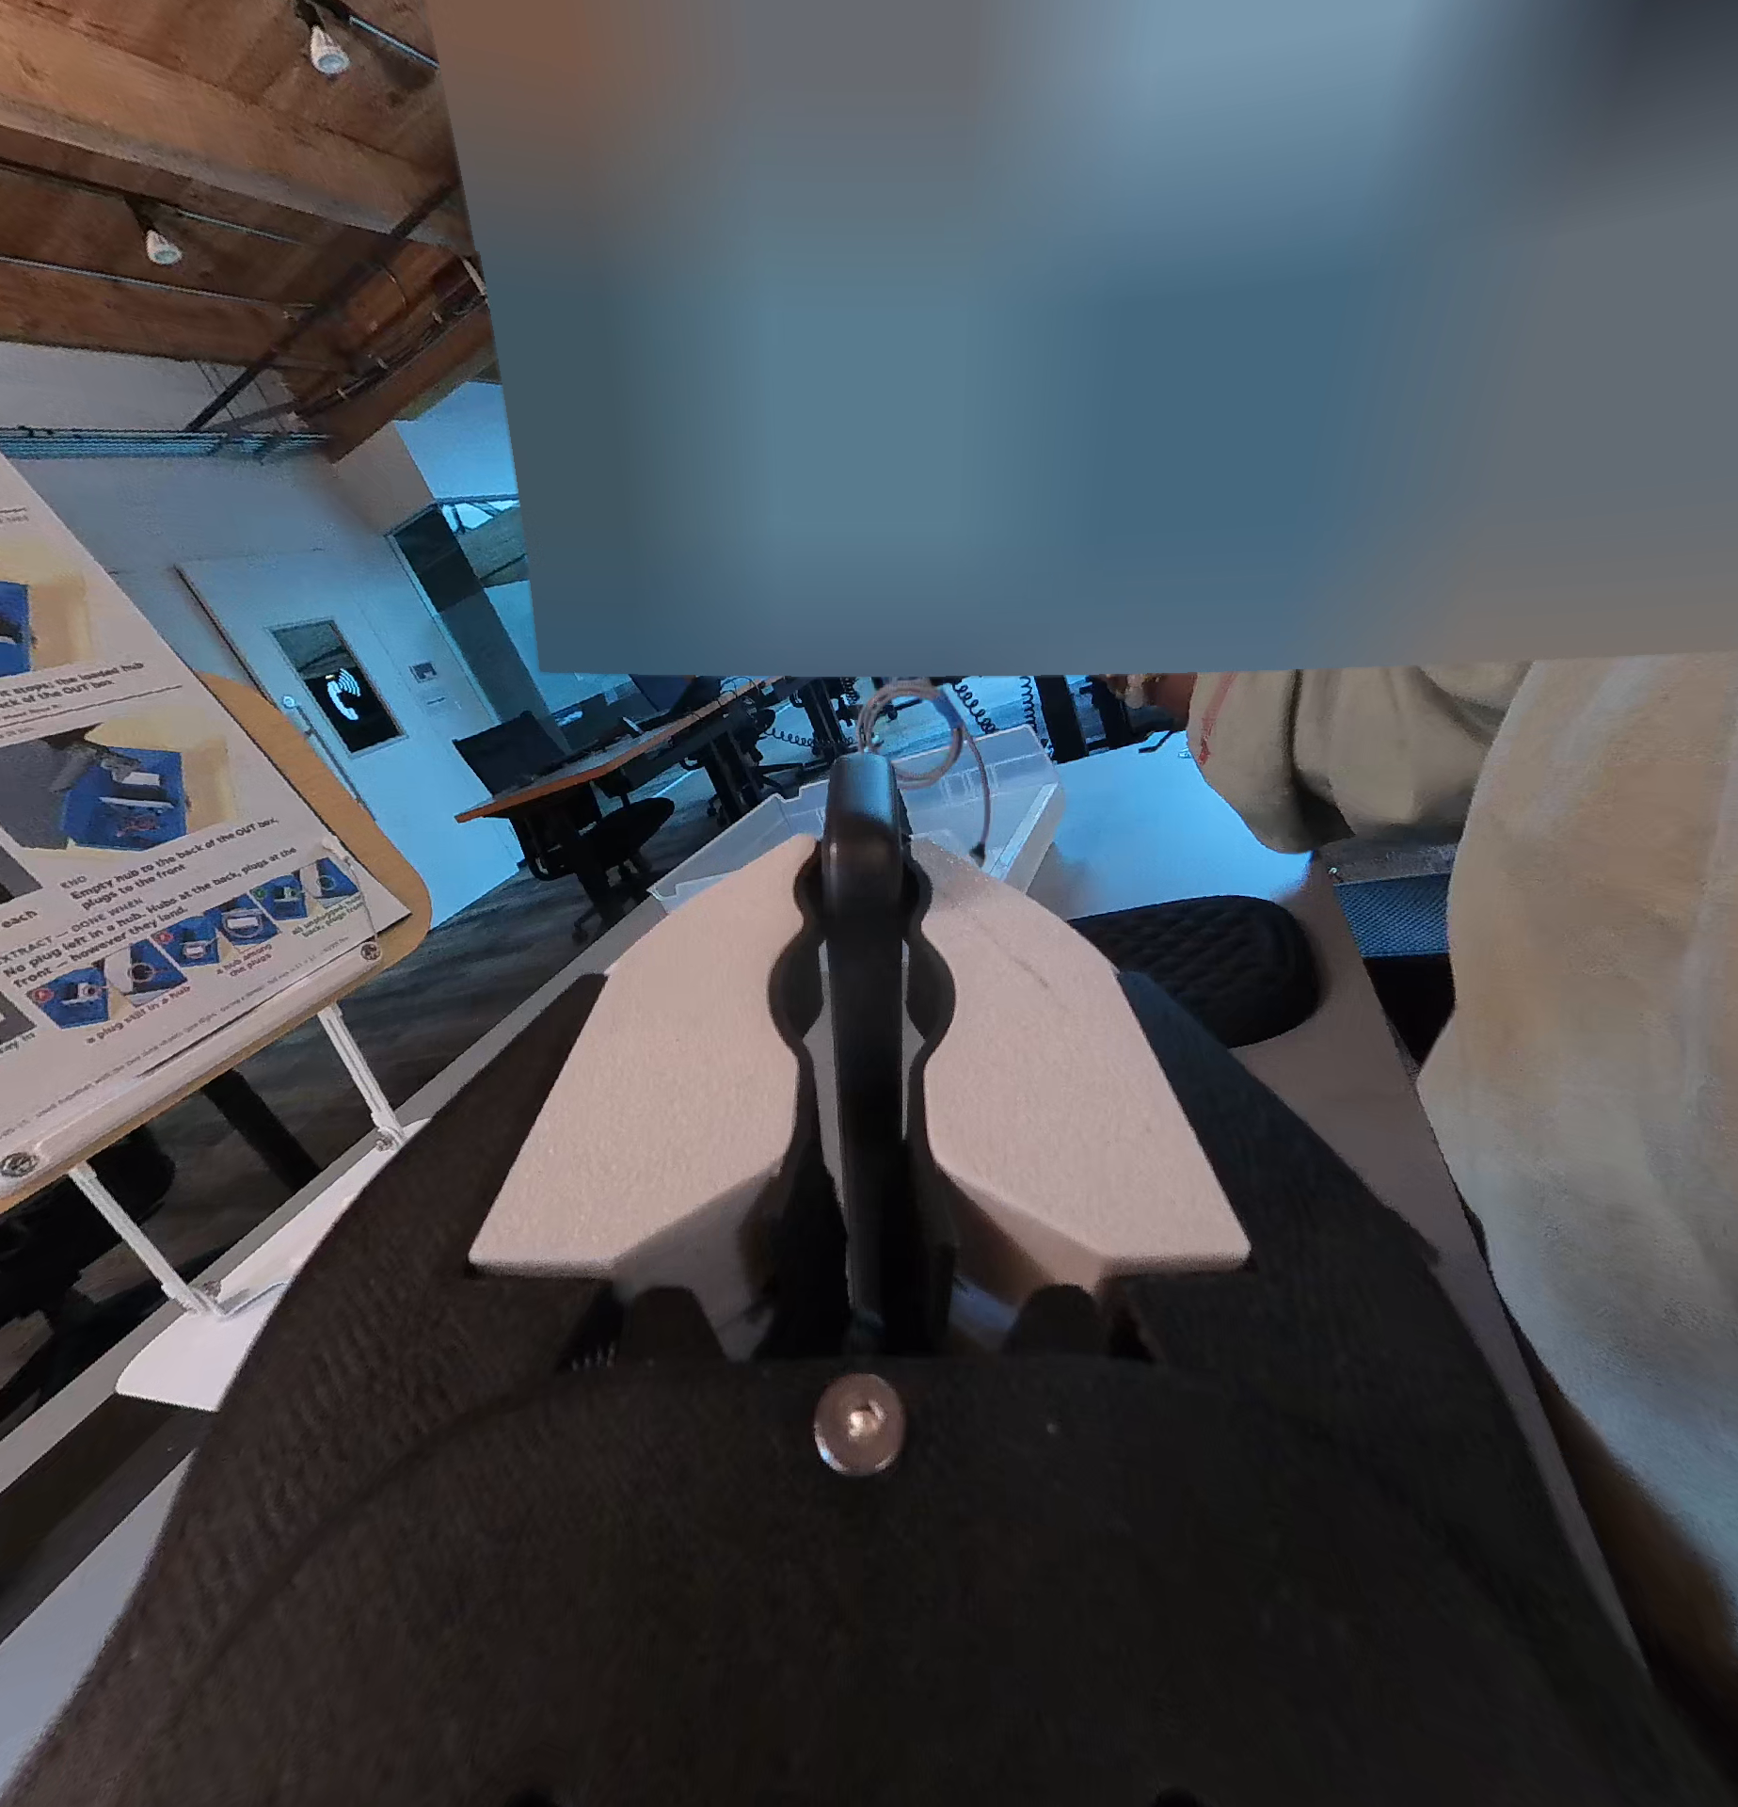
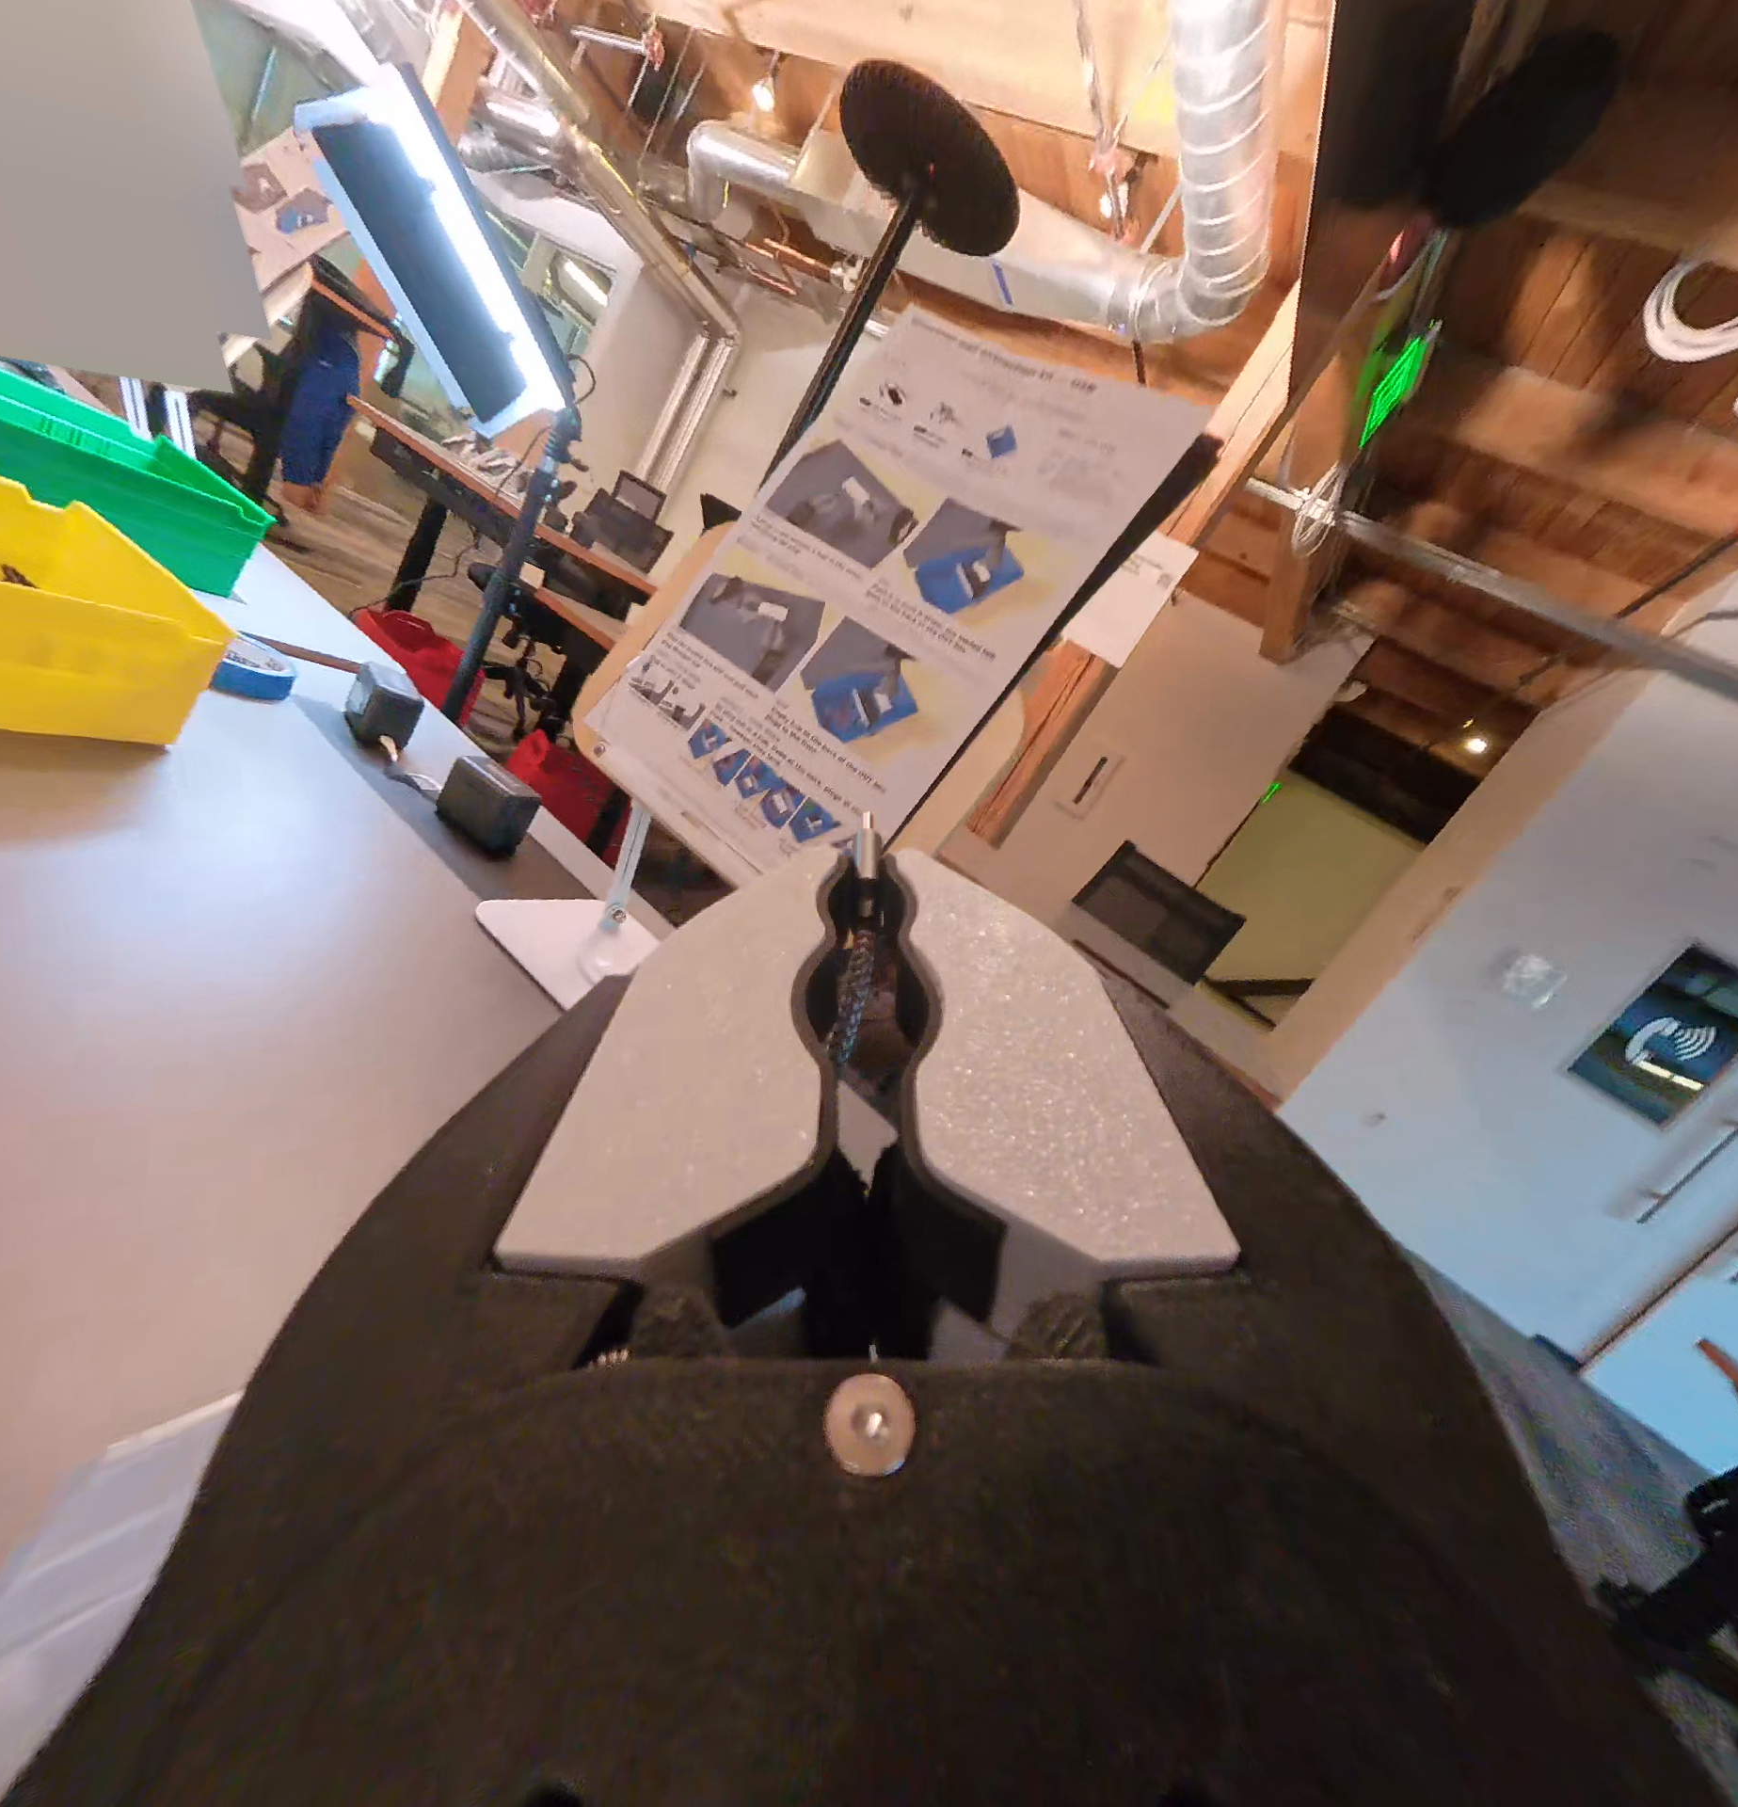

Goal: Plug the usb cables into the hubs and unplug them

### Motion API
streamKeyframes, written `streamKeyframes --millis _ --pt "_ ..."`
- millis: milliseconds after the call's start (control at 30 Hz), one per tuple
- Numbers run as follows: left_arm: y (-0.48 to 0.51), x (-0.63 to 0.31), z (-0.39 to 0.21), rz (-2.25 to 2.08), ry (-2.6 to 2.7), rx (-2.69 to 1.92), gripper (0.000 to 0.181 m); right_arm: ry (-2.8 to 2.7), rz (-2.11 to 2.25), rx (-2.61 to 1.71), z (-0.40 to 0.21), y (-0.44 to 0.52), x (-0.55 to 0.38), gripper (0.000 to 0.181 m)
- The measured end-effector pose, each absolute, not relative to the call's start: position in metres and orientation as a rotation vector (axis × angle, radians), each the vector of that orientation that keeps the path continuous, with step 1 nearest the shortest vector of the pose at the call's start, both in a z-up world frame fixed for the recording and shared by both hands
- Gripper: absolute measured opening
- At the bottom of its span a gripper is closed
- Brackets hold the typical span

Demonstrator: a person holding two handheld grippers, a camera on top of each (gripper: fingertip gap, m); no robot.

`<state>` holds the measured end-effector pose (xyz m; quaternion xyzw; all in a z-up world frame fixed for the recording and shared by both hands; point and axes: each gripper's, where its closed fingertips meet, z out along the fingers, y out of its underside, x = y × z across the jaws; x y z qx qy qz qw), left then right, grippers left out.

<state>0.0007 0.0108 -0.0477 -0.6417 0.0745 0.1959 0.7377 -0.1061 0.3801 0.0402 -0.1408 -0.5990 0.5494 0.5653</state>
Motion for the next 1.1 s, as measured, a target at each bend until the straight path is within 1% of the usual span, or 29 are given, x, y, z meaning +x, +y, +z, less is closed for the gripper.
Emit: streamKeyframes --millis 167,233,367,500,600,733,800,967,1100 --pt "0.016 -0.003 -0.051 0.422 0.155 -1.418 0.012 -1.291 1.309 -0.459 0.037 0.392 -0.115 0.005" --pt "0.019 -0.004 -0.053 0.426 0.156 -1.431 0.012 -1.286 1.276 -0.519 0.026 0.4 -0.117 0.005" --pt "0.021 -0.007 -0.056 0.418 0.155 -1.437 0.012 -1.393 1.161 -0.656 -0.02 0.42 -0.12 0.005" --pt "0.022 -0.009 -0.057 0.412 0.15 -1.438 0.012 -1.696 0.976 -0.852 -0.083 0.435 -0.12 0.006" --pt "0.023 -0.009 -0.058 0.409 0.151 -1.434 0.012 -1.99 0.785 -0.856 -0.126 0.434 -0.113 0.005" --pt "0.024 -0.009 -0.058 0.408 0.148 -1.432 0.012 -2.218 0.526 -0.846 -0.164 0.437 -0.108 0.006" --pt "0.024 -0.009 -0.058 0.41 0.147 -1.43 0.012 -2.29 0.431 -0.845 -0.178 0.439 -0.108 0.009" --pt "0.024 -0.009 -0.057 0.411 0.144 -1.424 0.012 -2.422 0.263 -0.879 -0.205 0.446 -0.103 0.026" --pt "0.025 -0.012 -0.059 0.405 0.125 -1.421 0.012 -2.403 0.22 -0.869 -0.201 0.448 -0.103 0.034"
